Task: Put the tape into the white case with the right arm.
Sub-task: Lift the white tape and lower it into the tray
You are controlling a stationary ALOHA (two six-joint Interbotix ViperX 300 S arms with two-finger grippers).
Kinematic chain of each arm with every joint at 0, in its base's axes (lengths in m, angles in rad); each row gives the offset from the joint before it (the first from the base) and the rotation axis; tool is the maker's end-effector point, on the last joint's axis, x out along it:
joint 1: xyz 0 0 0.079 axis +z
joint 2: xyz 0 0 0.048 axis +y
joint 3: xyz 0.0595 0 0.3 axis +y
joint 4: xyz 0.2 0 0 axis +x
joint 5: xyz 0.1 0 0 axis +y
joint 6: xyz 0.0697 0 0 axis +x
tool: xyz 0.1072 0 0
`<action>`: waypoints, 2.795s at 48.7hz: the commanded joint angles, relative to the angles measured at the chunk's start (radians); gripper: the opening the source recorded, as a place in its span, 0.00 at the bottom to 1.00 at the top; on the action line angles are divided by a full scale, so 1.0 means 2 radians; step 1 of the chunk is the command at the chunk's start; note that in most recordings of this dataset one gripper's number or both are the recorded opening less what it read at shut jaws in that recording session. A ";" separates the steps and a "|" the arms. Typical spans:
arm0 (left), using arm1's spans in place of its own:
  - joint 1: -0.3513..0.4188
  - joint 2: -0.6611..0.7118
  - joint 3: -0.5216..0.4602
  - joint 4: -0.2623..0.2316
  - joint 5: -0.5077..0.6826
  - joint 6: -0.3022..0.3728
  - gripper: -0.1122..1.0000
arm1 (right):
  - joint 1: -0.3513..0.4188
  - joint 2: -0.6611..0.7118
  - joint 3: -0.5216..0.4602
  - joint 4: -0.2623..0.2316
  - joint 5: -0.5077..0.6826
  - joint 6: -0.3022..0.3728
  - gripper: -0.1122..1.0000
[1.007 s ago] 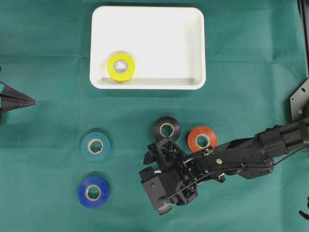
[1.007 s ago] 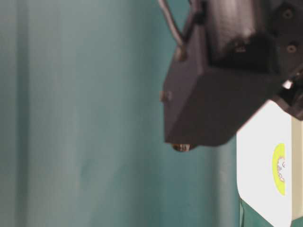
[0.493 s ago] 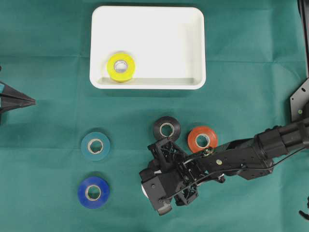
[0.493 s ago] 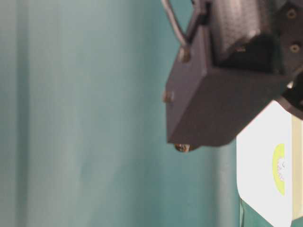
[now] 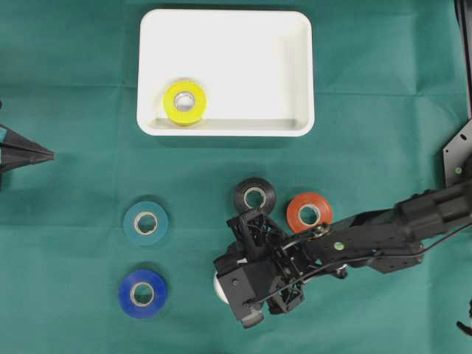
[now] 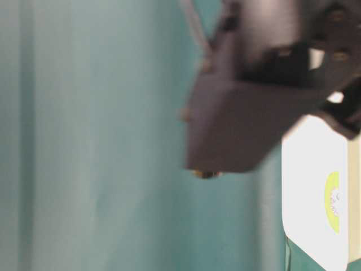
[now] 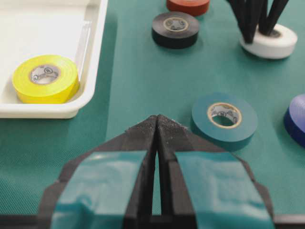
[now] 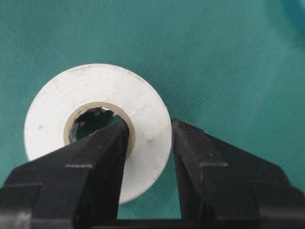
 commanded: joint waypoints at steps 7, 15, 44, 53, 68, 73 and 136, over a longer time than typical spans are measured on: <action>0.002 0.005 -0.006 0.000 -0.002 0.000 0.11 | 0.002 -0.056 -0.020 0.003 0.035 0.014 0.11; 0.002 0.004 -0.006 0.000 -0.002 0.000 0.11 | 0.002 -0.058 -0.026 0.002 0.051 0.015 0.11; 0.002 0.005 -0.006 -0.001 -0.002 0.000 0.11 | -0.113 -0.052 -0.036 -0.011 0.005 0.009 0.11; 0.002 0.005 -0.006 -0.001 -0.002 0.001 0.11 | -0.161 -0.052 -0.038 -0.047 -0.032 0.008 0.11; 0.002 0.004 -0.006 -0.001 -0.002 0.001 0.11 | -0.248 -0.044 -0.041 -0.081 -0.084 0.010 0.11; 0.002 0.004 -0.006 0.000 -0.002 0.001 0.10 | -0.273 -0.035 -0.046 -0.084 -0.099 0.009 0.11; 0.002 0.005 -0.005 -0.001 -0.002 0.001 0.11 | -0.347 0.011 -0.081 -0.118 -0.099 0.009 0.41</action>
